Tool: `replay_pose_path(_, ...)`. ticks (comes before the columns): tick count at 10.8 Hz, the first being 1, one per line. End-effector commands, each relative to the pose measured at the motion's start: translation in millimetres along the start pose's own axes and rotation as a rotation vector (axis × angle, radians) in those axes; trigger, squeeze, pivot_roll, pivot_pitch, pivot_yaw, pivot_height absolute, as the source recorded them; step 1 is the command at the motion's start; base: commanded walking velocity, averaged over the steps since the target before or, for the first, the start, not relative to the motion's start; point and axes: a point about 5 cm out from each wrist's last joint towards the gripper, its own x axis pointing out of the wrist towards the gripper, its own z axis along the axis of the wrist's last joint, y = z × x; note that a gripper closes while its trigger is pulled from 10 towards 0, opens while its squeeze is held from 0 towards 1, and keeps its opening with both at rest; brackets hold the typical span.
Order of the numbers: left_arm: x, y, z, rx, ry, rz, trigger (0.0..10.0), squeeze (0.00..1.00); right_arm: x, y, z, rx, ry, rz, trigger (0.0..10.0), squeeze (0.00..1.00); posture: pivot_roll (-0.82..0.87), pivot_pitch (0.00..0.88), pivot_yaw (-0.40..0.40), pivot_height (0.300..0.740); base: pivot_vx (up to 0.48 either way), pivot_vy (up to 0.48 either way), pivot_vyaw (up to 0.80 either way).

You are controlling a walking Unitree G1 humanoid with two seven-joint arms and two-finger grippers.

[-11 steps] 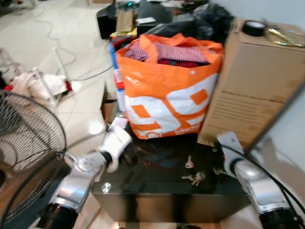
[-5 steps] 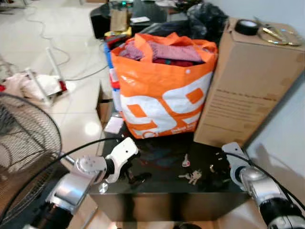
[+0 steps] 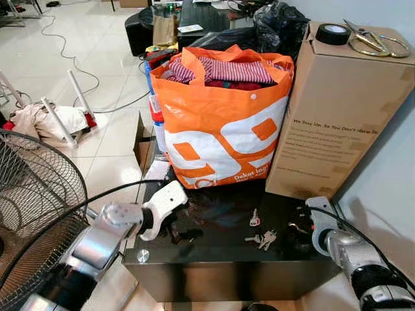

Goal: Hang keys on a hook

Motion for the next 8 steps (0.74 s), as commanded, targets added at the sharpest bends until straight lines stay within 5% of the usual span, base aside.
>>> replay_pose_path(1, 2.1, -0.6, 2, 0.009, 0.011, -0.021, 10.0, 0.00, 0.9, 0.0, 2, 0.036, -0.016, 0.003, 2.9, 0.00, -0.15, 0.000, 0.052, 0.740, 0.000, 0.000, 0.00)
replay_pose_path(2, 3.5, -1.2, 3, 0.010, 0.013, -0.038, 10.0, 0.00, 1.5, 1.1, 2, 0.067, -0.026, 0.017, 0.0, 0.00, -0.15, 0.000, 0.056, 0.740, 0.000, 0.000, 0.00)
replay_pose_path(8, 2.2, 0.4, -2, 0.005, 0.035, -0.036, 10.0, 0.00, 5.6, 8.4, -2, 0.103, -0.008, 0.040, 0.0, 0.00, -0.15, 0.000, 0.052, 0.740, 0.000, 0.000, 0.00)
